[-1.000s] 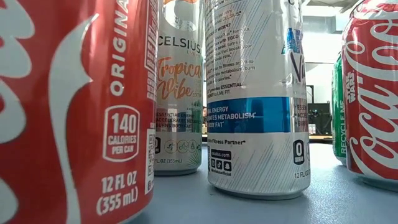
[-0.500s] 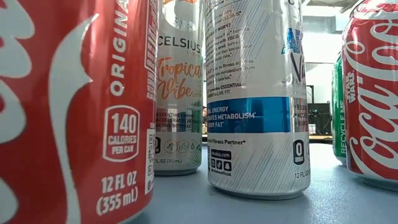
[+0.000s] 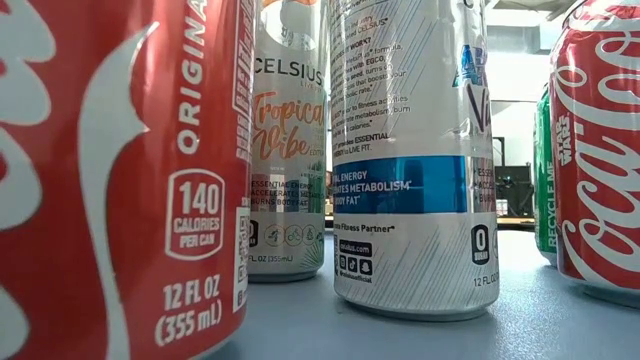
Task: Place canned beverage on shelf
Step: Put the right blue soda can on the shelf
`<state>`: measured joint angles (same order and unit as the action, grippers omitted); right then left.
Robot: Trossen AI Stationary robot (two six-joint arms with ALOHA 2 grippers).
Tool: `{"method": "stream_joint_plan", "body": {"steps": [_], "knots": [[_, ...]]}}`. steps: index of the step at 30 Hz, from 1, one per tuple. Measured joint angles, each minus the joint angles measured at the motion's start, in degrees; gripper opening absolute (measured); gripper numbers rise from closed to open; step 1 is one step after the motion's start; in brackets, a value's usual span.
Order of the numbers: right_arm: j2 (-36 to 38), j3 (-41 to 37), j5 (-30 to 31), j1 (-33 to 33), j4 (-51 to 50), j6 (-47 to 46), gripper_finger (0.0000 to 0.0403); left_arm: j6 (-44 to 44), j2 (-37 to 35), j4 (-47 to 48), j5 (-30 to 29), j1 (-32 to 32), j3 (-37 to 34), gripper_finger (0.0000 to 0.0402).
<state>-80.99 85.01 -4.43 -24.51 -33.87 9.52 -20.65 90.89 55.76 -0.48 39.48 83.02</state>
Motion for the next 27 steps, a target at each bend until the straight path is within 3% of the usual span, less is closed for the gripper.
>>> {"method": "stream_joint_plan", "body": {"steps": [23,27], "knots": [[0.0,0.0,-0.2,0.0,-0.1,-0.1,0.0000,1.8,0.0,-0.2,-0.3,0.0,0.0,0.0249],[0.0,0.0,-0.2,0.1,-0.3,-0.1,0.0000,1.8,0.0,-0.3,0.3,0.0,0.0,0.0270]]}}
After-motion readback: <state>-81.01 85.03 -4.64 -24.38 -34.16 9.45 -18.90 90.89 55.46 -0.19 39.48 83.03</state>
